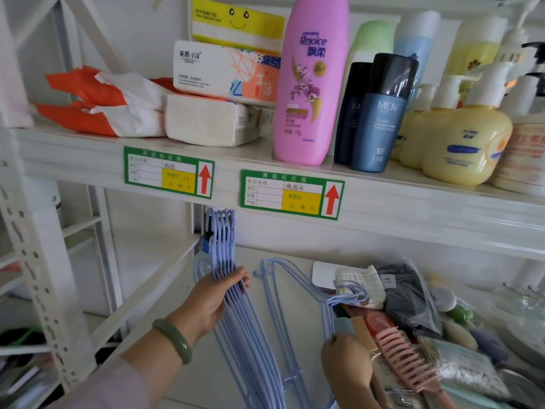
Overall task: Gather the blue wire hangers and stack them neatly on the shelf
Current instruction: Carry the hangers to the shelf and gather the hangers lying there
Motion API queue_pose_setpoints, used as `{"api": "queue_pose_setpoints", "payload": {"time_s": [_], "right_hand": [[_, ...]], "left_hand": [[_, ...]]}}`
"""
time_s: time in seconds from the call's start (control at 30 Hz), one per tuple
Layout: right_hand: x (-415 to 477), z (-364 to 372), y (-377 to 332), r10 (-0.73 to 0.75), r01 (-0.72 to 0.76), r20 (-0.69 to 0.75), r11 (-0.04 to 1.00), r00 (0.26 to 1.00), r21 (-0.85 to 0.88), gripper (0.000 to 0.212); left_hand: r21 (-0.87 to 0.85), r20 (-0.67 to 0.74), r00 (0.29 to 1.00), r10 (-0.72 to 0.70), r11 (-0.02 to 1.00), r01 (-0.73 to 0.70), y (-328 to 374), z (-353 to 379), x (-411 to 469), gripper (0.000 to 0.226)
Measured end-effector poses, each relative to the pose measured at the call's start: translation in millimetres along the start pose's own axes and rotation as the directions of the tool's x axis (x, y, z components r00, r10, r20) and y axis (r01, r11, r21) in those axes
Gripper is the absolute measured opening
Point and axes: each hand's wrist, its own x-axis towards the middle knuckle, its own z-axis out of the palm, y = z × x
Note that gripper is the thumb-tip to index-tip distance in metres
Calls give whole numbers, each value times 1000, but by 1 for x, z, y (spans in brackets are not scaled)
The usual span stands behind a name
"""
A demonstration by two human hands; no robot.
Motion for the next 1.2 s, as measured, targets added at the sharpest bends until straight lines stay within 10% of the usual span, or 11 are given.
{"api": "queue_pose_setpoints", "payload": {"time_s": [0.33,0.67,0.93,1.07,1.2], "right_hand": [[-27,-20,-51,-359,486,-362,790,860,373,14],[-49,-11,-64,-481,644,-432,620,763,448,16],[-43,-14,-49,-483,452,-133,638,865,623,23],[-10,-10,-15,-217,213,9,966,976,143,21],[-7,-2,2,-78,87,124,994,989,-70,23]], "left_hand": [[-16,108,993,-44,999,46,-10,6,3,8],[28,97,995,-15,1000,13,-17,18,5,22],[33,46,999,13,999,-14,-18,16,6,4],[74,34,999,12,997,-15,-17,13,7,4],[84,35,999,19,996,-22,-16,10,7,6]]}}
